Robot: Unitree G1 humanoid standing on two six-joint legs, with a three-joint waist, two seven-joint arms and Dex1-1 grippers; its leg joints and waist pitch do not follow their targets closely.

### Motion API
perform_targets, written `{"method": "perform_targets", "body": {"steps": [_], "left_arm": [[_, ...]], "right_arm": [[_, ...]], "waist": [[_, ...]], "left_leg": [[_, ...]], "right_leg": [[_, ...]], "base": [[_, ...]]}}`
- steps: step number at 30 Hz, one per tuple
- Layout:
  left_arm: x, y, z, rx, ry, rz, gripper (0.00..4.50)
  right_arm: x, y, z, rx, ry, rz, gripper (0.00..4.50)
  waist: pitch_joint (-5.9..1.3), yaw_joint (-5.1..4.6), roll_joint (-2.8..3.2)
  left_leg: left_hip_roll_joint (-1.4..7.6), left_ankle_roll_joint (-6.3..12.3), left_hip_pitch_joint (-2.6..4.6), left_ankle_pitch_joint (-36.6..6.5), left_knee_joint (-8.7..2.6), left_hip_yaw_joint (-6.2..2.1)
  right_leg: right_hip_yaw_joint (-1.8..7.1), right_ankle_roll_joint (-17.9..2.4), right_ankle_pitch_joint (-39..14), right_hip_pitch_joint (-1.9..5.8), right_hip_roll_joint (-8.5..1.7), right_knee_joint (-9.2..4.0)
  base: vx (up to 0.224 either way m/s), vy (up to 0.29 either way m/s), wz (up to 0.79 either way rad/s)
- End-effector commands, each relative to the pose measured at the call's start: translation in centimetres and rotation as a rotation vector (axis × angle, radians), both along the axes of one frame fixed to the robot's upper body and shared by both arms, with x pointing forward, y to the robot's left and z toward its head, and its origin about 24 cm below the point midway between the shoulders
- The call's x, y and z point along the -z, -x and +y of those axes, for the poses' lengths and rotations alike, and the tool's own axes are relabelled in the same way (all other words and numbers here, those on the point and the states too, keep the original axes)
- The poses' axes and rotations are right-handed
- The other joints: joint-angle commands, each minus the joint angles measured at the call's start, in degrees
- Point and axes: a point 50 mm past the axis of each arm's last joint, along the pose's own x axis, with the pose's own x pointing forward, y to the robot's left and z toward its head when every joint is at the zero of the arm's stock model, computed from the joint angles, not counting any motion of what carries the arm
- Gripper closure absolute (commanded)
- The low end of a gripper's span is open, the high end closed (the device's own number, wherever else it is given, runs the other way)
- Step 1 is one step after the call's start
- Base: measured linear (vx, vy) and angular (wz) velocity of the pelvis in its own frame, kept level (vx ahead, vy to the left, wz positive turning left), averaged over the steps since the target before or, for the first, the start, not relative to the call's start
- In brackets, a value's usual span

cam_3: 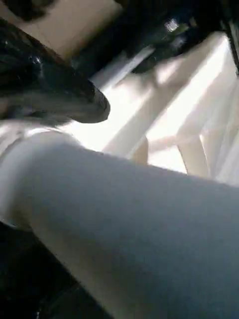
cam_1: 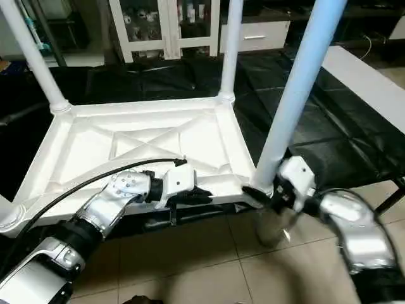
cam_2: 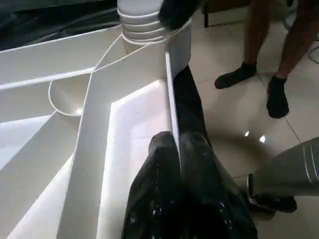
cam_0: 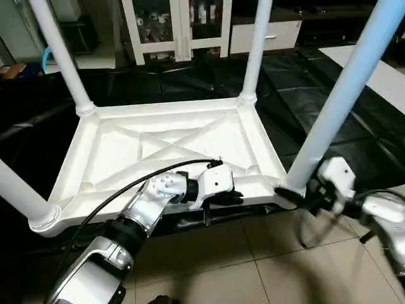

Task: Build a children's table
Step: Rotate leg to tighten

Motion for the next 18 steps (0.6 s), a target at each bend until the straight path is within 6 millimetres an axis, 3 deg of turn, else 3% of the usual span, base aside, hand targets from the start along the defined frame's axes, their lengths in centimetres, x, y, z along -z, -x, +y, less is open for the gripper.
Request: {"method": "perform_targets", "body": {"steps": [1, 6, 12, 18], "left_arm": [[0.3, 0.6, -0.3, 0.055, -0.022, 0.006, 4.50], [0.3, 0.6, -0.4, 0.059, -0.022, 0.008, 4.50], [0.4, 0.7, -0.3, 0.063, -0.032, 0.012, 4.50], [0.5, 0.7, 0.0, 0.067, -0.044, 0.015, 4.50]], "right_arm": [[-0.4, 0.2, 0.2, -0.046, -0.007, 0.002, 0.96], [-0.6, 0.0, -0.1, -0.040, -0.016, -0.002, 0.96], [-0.5, 0.0, -0.5, -0.039, 0.003, 0.026, 1.69], [-0.6, -0.1, -1.0, -0.024, 0.016, 0.030, 2.11]], "waist": [[-3.91, -0.30, -1.51], [-3.95, -0.25, -1.44], [-3.86, -0.27, -1.46], [-3.88, -0.26, -1.38]], "left_leg": [[3.68, 3.95, 2.52, -16.8, -5.14, -2.48], [3.67, 4.31, 2.64, -16.5, -5.08, -2.40], [3.68, 3.70, 2.65, -17.4, -5.18, -2.43], [3.70, 3.19, 2.69, -17.7, -5.25, -2.46]], "right_leg": [[1.00, -12.3, -10.6, 1.34, -1.52, -4.00], [0.90, -13.0, -10.5, 1.23, -1.44, -3.96], [0.89, -12.8, -11.8, 1.22, -1.45, -4.04], [0.91, -12.7, -11.4, 1.19, -1.40, -4.01]], "base": [[0.000, 0.000, 0.00], [0.000, 0.000, 0.00], [0.000, 0.000, 0.00], [0.000, 0.000, 0.00]]}}
